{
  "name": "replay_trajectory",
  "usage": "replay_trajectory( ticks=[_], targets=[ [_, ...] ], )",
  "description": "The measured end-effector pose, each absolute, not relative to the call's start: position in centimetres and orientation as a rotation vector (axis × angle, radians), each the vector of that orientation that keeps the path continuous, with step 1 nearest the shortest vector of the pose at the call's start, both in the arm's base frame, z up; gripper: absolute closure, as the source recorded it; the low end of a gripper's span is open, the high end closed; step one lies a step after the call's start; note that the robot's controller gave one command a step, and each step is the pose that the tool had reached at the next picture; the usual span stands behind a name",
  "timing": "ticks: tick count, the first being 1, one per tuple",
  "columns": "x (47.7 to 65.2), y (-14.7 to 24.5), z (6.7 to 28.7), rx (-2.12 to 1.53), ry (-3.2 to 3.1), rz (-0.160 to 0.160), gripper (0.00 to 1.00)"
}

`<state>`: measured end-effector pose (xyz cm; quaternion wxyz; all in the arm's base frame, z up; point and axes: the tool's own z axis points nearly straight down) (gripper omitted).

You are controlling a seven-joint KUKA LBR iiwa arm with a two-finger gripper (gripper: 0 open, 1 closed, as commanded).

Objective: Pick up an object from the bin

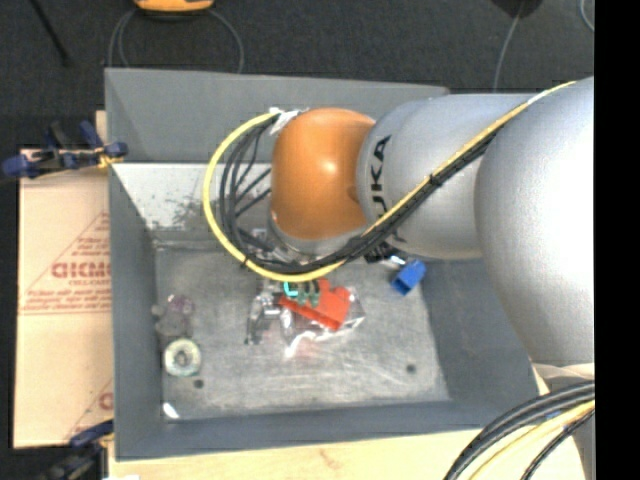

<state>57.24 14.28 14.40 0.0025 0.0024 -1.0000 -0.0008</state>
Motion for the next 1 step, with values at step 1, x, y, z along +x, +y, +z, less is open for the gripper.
replay_trajectory(
  ticks=[1],
  targets=[
    [56.53, 8.1, 9.27, 0.129, -3.136, 0.005, 0.0]
  ],
)
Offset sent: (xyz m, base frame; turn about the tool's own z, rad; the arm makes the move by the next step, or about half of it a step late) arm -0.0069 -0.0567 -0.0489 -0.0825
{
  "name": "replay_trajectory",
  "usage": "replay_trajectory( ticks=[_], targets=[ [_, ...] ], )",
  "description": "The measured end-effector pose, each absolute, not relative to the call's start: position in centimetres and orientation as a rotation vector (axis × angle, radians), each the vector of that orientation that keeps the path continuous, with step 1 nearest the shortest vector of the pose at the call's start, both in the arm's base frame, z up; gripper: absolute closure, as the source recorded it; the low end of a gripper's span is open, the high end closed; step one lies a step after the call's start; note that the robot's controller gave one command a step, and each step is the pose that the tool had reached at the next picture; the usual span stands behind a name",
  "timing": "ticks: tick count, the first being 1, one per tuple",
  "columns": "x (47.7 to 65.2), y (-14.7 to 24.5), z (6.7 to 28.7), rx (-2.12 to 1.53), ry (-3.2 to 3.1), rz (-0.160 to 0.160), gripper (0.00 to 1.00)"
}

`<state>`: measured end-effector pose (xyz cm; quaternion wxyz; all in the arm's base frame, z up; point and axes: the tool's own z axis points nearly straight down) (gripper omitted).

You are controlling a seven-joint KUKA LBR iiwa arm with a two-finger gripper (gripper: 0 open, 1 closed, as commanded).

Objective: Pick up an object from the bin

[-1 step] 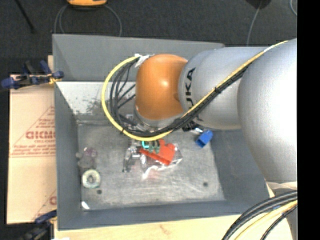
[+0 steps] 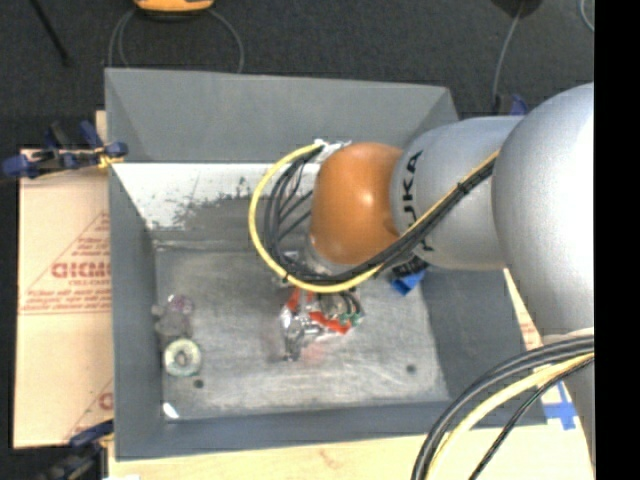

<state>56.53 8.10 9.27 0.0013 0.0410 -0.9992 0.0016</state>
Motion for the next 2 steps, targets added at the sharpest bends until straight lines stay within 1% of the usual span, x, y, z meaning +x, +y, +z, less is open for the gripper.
replay_trajectory(
  ticks=[1, 2],
  targets=[
    [54.67, 3.54, 7.59, 0.146, -3.16, -0.008, 0.0],
    [54.95, 3.58, 7.84, 0.142, -3.167, -0.006, 1.0]
  ],
)
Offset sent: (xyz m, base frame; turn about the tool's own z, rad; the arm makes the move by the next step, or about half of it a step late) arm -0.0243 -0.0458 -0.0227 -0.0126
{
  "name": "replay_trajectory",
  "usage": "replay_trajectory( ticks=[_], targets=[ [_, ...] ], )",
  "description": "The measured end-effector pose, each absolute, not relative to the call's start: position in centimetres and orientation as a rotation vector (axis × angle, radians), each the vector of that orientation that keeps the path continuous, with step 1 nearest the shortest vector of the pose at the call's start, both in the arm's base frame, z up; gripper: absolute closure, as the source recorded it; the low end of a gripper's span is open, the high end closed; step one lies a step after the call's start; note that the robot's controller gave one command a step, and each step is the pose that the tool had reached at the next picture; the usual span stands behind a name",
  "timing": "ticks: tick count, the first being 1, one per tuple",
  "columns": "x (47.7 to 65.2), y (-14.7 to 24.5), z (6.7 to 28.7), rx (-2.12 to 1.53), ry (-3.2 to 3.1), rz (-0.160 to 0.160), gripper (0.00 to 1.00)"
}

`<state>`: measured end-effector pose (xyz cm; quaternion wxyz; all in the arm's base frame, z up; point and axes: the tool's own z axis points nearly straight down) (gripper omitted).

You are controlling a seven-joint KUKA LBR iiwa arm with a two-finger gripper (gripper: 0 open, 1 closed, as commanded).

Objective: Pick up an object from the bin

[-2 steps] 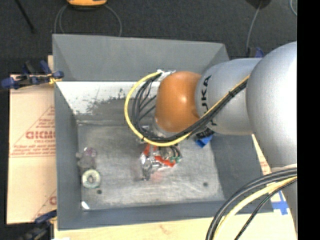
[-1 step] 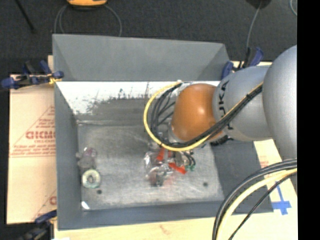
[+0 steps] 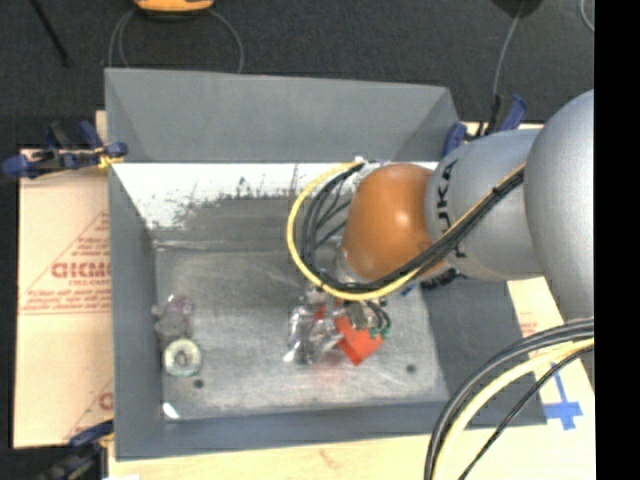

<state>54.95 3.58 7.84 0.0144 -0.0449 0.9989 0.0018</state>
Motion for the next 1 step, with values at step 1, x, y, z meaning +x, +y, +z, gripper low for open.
replay_trajectory(
  ticks=[1],
  targets=[
    [54.28, 5.67, 24.89, -0.61, 3.075, -0.002, 1.0]
  ],
)
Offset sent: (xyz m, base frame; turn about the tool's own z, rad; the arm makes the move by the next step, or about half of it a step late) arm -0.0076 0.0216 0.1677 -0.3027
